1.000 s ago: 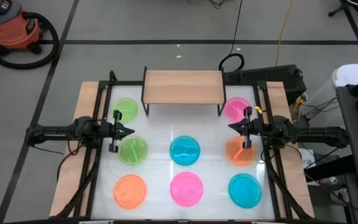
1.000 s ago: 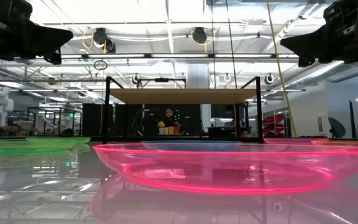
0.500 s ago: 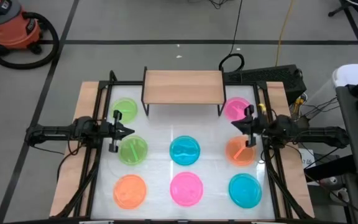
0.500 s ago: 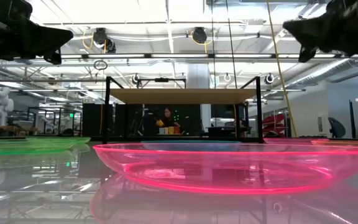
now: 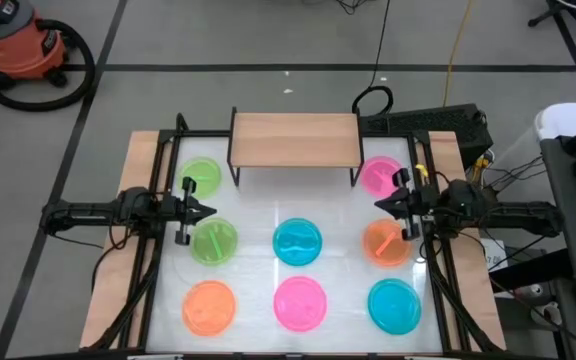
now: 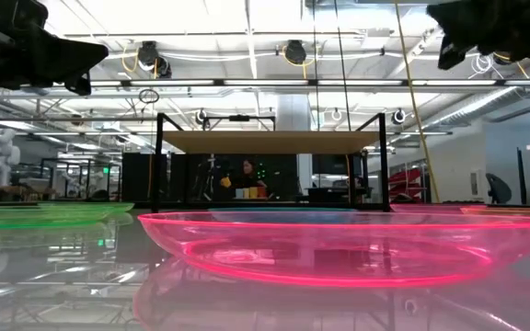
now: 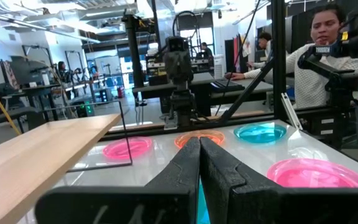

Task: Place and stack plates onto a shelf
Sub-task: Put the top pink plate on the shelf

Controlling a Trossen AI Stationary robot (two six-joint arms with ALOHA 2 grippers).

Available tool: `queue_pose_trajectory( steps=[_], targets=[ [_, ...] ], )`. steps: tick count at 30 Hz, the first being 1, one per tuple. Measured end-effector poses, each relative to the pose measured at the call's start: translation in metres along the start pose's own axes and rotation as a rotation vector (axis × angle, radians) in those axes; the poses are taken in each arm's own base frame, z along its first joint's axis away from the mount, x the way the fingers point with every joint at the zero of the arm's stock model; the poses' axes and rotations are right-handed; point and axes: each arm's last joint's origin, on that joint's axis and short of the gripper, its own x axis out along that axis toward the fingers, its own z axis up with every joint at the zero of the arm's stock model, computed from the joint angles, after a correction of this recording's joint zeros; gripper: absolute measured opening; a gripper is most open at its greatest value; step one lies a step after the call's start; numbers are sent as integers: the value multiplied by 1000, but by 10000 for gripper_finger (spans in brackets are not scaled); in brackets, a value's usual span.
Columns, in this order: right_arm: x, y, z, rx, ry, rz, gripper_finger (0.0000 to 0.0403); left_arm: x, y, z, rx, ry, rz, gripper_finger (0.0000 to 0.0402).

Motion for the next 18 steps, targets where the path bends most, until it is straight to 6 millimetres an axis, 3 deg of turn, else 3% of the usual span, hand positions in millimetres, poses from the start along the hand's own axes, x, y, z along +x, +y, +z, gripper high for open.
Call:
queue_pose_trajectory(
  steps=[4,10,14,18],
  targets=[
    [6,-3,15,-25,99,-68,0,0,0,0,0,0,0,17],
    [17,-9,27,-29,388,-220,0,0,0,0,0,0,0,17],
    [21,-13,15,-22,632,-359,2,0,0,0,0,0,0,17],
    [27,-15,-3,7,793,-388,26,0,0,0,0,0,0,17]
  ],
)
